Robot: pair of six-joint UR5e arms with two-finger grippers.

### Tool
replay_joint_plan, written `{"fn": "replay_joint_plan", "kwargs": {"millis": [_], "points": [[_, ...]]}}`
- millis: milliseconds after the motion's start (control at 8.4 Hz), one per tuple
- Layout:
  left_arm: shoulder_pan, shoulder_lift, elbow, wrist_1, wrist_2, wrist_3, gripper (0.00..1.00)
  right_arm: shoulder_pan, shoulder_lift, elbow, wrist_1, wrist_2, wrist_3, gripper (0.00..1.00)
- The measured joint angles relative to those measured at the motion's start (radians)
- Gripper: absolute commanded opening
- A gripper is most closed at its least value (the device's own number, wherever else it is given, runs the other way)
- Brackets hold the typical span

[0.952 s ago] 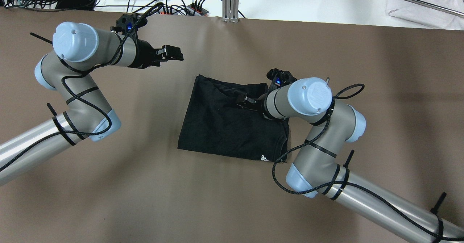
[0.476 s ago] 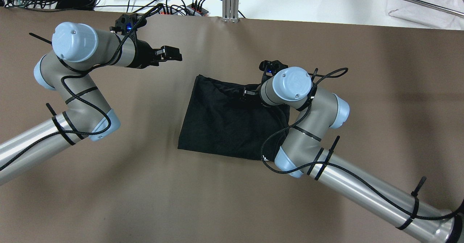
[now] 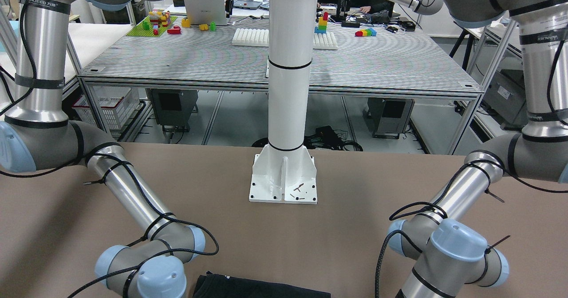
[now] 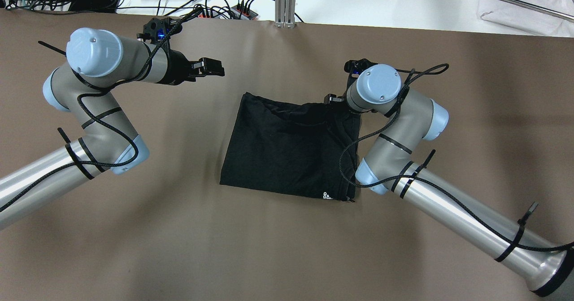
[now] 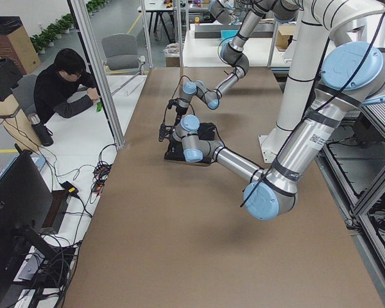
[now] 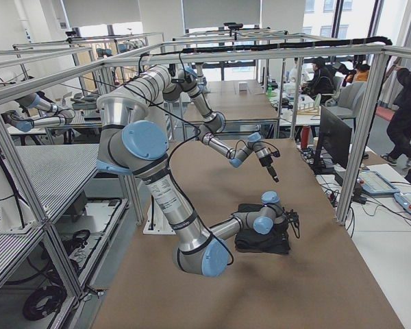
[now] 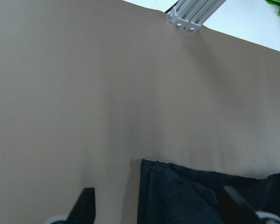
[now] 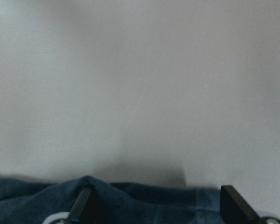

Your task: Fold clothes

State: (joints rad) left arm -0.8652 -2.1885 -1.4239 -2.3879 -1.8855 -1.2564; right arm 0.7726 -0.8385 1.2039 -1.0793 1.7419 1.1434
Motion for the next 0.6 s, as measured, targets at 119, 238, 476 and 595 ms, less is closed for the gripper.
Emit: {"fn": "replay_joint_plan", "kwargs": {"millis": [119, 238, 476, 595], "points": [[0.000, 0.000, 0.006, -0.002, -0.001, 0.000, 0.94, 0.039, -0.001, -0.014, -0.003, 0.008, -0.038, 0.94], [0.000, 0.000, 0.010, -0.009, -0.002, 0.000, 0.94, 0.088, -0.005, -0.020, -0.011, 0.036, -0.086, 0.94], [0.001, 0.002, 0.013, -0.021, -0.001, 0.001, 0.94, 0.210, -0.024, -0.023, -0.049, 0.127, -0.236, 0.94], [-0.001, 0.002, 0.013, -0.022, 0.002, 0.008, 0.94, 0.268, -0.039, -0.022, -0.078, 0.162, -0.333, 0.94]]}}
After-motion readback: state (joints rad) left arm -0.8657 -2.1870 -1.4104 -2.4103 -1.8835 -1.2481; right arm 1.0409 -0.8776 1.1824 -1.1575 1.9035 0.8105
